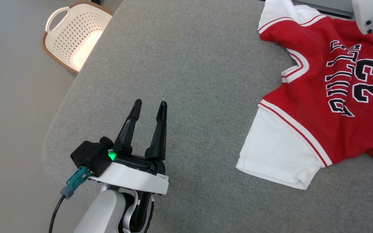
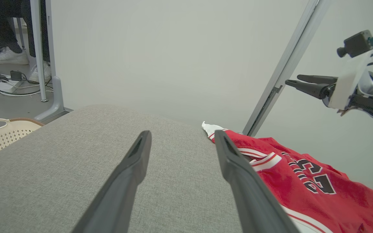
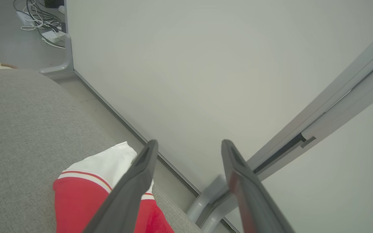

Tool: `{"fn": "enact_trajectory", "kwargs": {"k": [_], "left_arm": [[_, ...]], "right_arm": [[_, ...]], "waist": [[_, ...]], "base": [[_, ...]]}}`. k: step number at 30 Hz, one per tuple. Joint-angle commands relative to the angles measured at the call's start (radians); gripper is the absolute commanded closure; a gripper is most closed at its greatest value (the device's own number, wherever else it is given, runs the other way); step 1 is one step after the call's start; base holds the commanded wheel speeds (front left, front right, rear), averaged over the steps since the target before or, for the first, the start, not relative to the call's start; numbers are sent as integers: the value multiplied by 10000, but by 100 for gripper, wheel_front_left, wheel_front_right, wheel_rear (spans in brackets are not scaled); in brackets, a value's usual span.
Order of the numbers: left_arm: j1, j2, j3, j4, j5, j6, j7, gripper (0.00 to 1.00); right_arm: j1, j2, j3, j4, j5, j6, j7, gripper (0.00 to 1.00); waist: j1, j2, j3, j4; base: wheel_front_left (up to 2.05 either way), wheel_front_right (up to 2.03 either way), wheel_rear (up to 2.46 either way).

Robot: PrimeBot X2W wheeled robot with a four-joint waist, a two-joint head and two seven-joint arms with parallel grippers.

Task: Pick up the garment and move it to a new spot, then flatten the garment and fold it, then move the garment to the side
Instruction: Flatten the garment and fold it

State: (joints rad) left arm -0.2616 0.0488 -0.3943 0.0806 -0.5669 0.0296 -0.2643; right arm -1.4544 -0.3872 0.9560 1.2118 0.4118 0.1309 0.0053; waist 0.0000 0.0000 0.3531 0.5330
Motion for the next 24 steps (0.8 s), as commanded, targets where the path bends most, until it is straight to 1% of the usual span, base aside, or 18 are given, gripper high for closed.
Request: {"fn": "enact_trajectory", "kwargs": {"k": [1, 5, 10, 13, 17, 20, 24], "left_arm": [[-157, 35, 10, 58, 63, -52, 4, 0], [-246, 38, -9, 367, 248, -266, 4, 0], [-213, 40, 199, 513, 502, -386, 4, 0], [-73, 38, 376, 590, 641, -440, 4, 0], [96, 38, 561, 735, 757, -547, 5, 0], [188, 43, 731, 834, 824, -598, 5, 0], [334, 40, 863, 1059, 944, -693, 5, 0]], "right_arm": [[236, -60, -15, 33, 115, -4, -132, 0], [857, -399, -267, 114, 654, -4, -727, 0], [1792, -596, -871, 8, 1601, -4, -1501, 0], [2547, -711, -1069, -312, 2121, -4, -1974, 0], [3634, -1092, -1321, -747, 2637, -4, -2415, 0], [4388, -1252, -1705, -1137, 2978, -4, -2631, 0], [5412, -1424, -2594, -1857, 3273, -4, -2719, 0]], "waist": [[0, 0, -186, -77], [0, 0, -709, -330], [0, 0, -1213, -1147], [0, 0, -1480, -1694], [0, 0, -1694, -2338], [0, 0, -1835, -2762], [0, 0, -1985, -3197]], "base": [[0, 0, 0], [0, 0, 0], [0, 0, 0], [0, 0, 0], [0, 0, 0], [0, 0, 0], [0, 0, 0]]}}
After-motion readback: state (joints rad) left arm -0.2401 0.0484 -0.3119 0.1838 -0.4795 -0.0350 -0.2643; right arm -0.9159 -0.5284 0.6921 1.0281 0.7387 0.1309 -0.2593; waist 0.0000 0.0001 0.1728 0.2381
